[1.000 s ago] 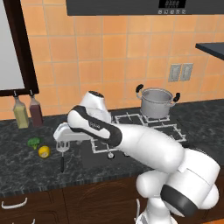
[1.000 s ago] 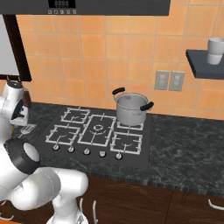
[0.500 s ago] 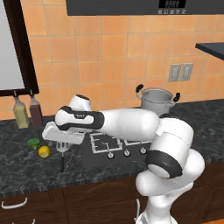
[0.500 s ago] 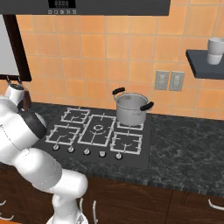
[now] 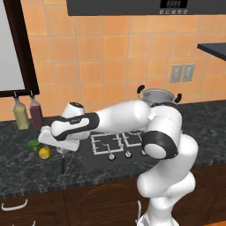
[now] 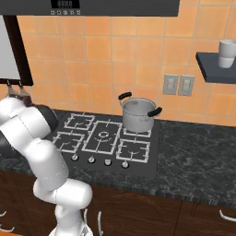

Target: Put the lemon and broccoli in the pot. Retrieve the spatula and lightly stir the vegetables in the pot.

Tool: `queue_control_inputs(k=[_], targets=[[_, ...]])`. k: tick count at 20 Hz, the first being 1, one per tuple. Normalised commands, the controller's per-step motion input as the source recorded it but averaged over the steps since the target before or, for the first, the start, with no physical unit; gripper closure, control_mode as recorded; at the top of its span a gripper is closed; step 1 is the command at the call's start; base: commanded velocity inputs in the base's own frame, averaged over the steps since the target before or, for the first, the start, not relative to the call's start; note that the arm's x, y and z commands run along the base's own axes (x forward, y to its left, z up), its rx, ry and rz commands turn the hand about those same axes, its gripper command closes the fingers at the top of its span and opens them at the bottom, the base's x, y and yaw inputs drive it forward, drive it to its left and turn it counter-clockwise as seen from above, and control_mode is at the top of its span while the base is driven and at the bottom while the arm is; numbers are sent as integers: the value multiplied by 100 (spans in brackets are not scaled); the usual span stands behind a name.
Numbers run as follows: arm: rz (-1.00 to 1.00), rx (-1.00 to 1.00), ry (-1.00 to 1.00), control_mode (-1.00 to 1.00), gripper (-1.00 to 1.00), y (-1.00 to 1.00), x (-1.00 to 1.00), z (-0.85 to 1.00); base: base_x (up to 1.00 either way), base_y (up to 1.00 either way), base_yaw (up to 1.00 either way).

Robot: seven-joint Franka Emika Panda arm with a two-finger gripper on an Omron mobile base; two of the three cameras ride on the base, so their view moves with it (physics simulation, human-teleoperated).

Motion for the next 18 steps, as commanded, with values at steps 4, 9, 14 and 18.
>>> queue_control_inputs(k=[4, 9, 14, 18], targets=[[-22, -1, 0, -100, -100, 22, 1, -39, 0, 0, 0], [-17, -3, 0, -100, -100, 12, 23, -15, 0, 0, 0], [-9, -7, 0, -100, -100, 22, 22, -6, 0, 0, 0], [-1, -7, 0, -100, -100, 31, 37, 0, 0, 0, 0]])
